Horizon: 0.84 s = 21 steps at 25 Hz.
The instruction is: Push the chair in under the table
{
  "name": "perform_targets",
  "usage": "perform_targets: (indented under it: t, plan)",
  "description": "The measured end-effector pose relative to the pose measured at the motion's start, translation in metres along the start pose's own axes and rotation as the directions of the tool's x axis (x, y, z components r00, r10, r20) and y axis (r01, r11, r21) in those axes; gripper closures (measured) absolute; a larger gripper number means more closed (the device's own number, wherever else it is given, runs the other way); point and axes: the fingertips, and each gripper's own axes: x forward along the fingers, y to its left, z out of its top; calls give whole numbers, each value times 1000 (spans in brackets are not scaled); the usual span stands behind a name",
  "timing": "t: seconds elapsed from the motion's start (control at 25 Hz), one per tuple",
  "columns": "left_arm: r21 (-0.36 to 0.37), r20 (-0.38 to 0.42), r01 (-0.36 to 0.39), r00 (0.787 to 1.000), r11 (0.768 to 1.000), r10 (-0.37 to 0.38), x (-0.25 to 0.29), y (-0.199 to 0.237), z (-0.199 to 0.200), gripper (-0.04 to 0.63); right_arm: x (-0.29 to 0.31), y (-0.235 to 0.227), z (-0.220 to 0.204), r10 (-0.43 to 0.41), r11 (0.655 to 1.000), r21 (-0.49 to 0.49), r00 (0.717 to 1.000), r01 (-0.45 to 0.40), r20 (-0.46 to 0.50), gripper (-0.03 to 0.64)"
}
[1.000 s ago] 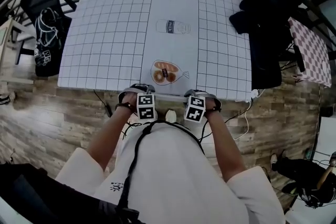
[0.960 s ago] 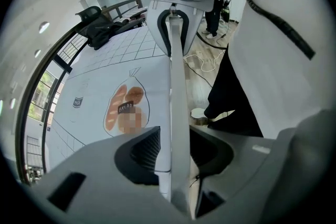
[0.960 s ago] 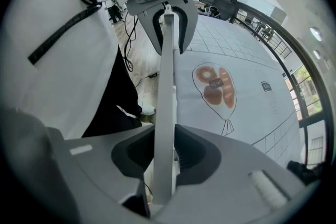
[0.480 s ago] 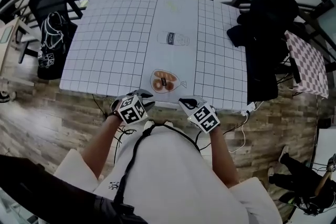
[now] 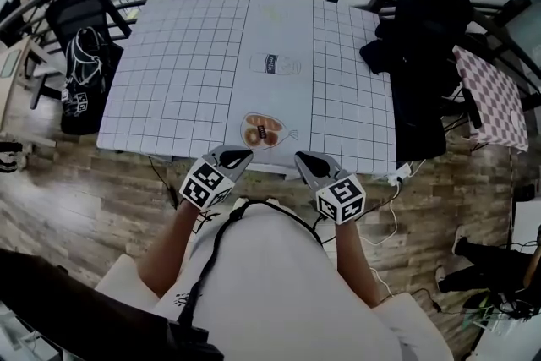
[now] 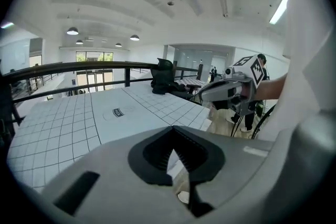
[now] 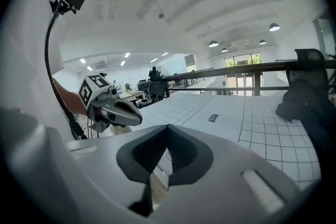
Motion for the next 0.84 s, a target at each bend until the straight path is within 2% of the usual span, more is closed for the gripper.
perform_targets:
  t: [0.32,0.84]
  plan:
    - [-25,26,-34,999,999,34,-7,0,-1,588,-12,-3,12,-35,999,22,998,33,57,612]
    - [-20,9,-40,999,999,40,-7,3,-6,588,-6,3,2,-31,999,13,999,31,28,612]
